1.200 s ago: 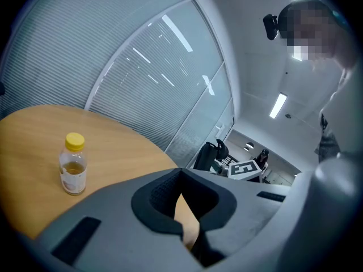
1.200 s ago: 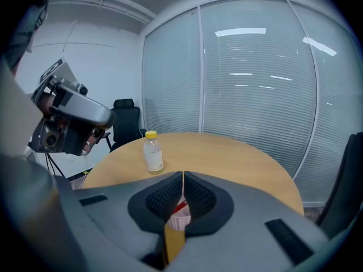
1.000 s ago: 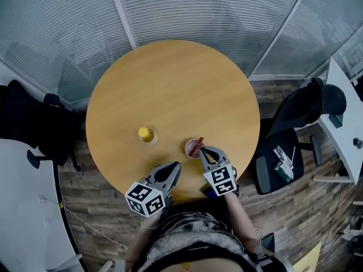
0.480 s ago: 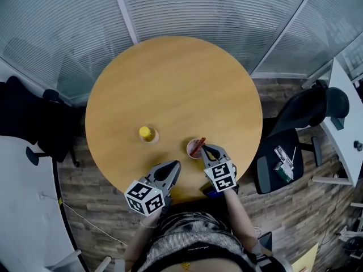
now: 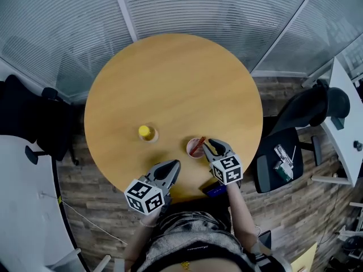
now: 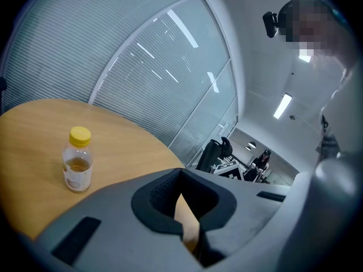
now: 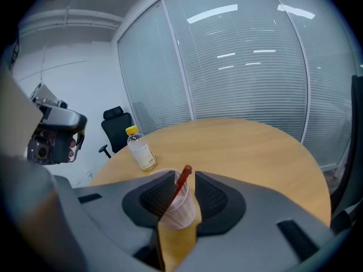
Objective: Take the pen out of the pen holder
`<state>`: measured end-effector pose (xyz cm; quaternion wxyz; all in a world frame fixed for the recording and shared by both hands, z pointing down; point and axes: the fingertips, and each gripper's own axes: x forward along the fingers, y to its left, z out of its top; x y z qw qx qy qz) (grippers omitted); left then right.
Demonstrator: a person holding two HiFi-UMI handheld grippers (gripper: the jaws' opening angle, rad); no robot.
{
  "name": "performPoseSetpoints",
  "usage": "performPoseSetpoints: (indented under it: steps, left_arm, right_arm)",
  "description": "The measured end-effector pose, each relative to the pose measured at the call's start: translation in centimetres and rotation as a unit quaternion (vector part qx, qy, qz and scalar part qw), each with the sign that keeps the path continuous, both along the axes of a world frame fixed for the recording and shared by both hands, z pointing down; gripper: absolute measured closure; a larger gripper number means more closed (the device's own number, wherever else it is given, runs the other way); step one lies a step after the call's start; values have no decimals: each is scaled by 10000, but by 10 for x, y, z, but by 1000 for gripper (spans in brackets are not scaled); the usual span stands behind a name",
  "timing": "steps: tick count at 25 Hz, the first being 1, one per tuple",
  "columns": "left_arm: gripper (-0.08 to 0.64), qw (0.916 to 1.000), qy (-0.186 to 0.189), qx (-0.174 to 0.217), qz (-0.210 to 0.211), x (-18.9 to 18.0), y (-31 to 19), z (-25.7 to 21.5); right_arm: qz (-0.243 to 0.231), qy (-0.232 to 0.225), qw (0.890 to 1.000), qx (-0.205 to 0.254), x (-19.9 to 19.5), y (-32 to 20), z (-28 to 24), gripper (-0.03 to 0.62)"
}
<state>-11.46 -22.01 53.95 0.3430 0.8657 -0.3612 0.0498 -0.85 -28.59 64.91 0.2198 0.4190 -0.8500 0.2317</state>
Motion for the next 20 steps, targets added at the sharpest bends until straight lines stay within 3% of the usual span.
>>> performPoseSetpoints:
  steps: [10, 16, 20]
  left_arm:
    - [557, 9999, -42, -95, -12, -2, 2, 7]
    - [557, 9999, -48, -99, -34, -2, 2, 8]
    - [557, 9999, -40, -111, -9, 0, 4, 8]
  right_arm:
    - [-270, -875, 9946, -498, -11, -19, 14, 463]
    - [-400, -1019, 9926, -532, -15, -21, 16, 469]
    - [-373, -1026, 9931, -438, -14, -20, 12, 512]
